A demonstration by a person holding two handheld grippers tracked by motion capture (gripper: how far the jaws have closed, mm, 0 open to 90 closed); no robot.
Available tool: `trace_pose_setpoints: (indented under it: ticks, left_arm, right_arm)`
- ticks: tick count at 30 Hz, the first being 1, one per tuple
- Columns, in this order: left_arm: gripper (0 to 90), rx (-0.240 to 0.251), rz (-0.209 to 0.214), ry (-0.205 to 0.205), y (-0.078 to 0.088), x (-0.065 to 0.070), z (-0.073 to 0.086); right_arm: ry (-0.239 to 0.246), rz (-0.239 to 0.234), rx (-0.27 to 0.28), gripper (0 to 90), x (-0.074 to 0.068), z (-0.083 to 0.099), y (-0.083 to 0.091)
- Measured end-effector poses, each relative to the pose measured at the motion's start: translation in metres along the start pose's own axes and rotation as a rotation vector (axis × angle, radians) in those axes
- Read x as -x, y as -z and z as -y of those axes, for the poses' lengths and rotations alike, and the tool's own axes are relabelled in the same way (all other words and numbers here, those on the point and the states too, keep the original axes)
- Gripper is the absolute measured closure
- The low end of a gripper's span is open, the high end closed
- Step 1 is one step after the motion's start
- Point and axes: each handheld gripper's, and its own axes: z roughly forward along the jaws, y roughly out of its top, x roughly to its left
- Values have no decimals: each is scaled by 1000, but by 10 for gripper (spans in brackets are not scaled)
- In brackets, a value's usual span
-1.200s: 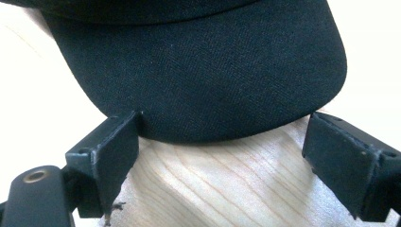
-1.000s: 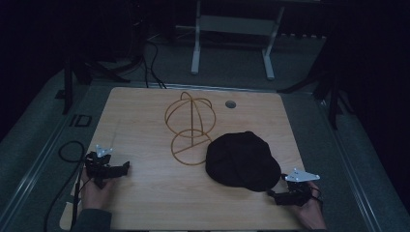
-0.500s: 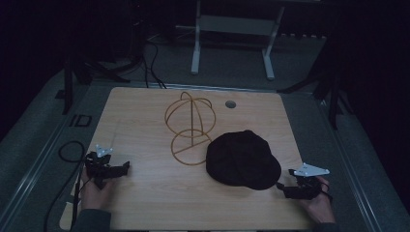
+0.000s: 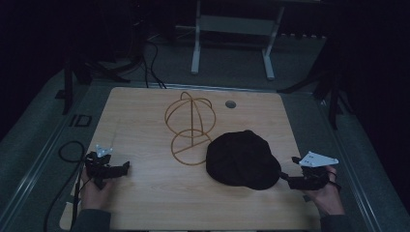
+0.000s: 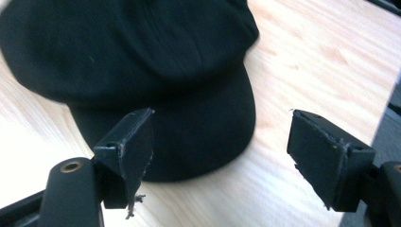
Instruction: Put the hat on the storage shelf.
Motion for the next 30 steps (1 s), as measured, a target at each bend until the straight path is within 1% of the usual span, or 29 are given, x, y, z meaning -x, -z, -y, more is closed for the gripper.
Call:
trace_pose_setpoints:
  ticks: [2, 3, 6, 7, 8, 9, 11, 12, 14, 15, 17, 18, 19, 21, 22, 24, 25, 26, 27, 28, 30]
  left_arm:
    - [21, 0, 0, 0, 0, 0, 0]
    - [21, 0, 0, 0, 0, 0, 0]
    - [21, 0, 0, 0, 0, 0, 0]
    - [21, 0, 0, 0, 0, 0, 0]
    - [21, 1, 1, 1, 0, 1, 0]
    - [21, 1, 1, 1, 0, 1, 0]
    - [21, 0, 0, 1, 0, 1, 0]
    - [21, -1, 0, 1, 0, 1, 0]
    - [21, -1, 0, 0, 0, 1, 0]
    - [21, -1, 0, 0, 0, 1, 0]
    - [21, 0, 0, 1, 0, 1, 0]
    - [21, -1, 0, 1, 0, 1, 0]
    - [21, -1, 0, 0, 0, 2, 0]
    - [21, -1, 1, 0, 0, 2, 0]
    - [21, -1, 1, 0, 0, 2, 0]
    - [21, -1, 1, -1, 0, 2, -1]
    - [21, -1, 1, -1, 0, 2, -1]
    - [21, -1, 1, -1, 0, 2, -1]
    - [21, -1, 1, -1, 0, 2, -1]
    - [21, 0, 1, -1, 0, 2, -1]
    - [21, 0, 2, -2, 0, 2, -1]
  right_arm:
    - [18, -17, 2, 232, 0, -8, 0]
    - [18, -17, 2, 232, 0, -8, 0]
    - [47, -40, -3, 232, -3, -24, -4]
    - [47, -40, -3, 232, -3, -24, -4]
    - [69, -54, -2, 232, -5, -33, -6]
    - [69, -54, -2, 232, -5, -33, -6]
    - [81, -65, -6, 230, -8, -40, -8]
    - [101, -75, -11, 211, -10, -48, -11]
    - [118, -74, -21, 201, -12, -55, -14]
    - [118, -74, -21, 201, -12, -55, -14]
    - [135, -84, -29, 198, -13, -62, -16]
    - [149, -91, -35, 192, -14, -69, -17]
    - [149, -91, -35, 192, -14, -69, -17]
    - [170, -102, -50, 186, -15, -80, -20]
    - [170, -102, -50, 186, -15, -80, -20]
    - [200, -111, -77, 185, -16, -90, -24]
    - [200, -111, -77, 185, -16, -90, -24]
    - [219, -117, -97, 185, -18, -97, -27]
    - [219, -117, -97, 185, -18, -97, -27]
    - [236, -124, -110, 185, -19, -103, -31]
    - [240, -131, -119, 177, -19, -106, -32]
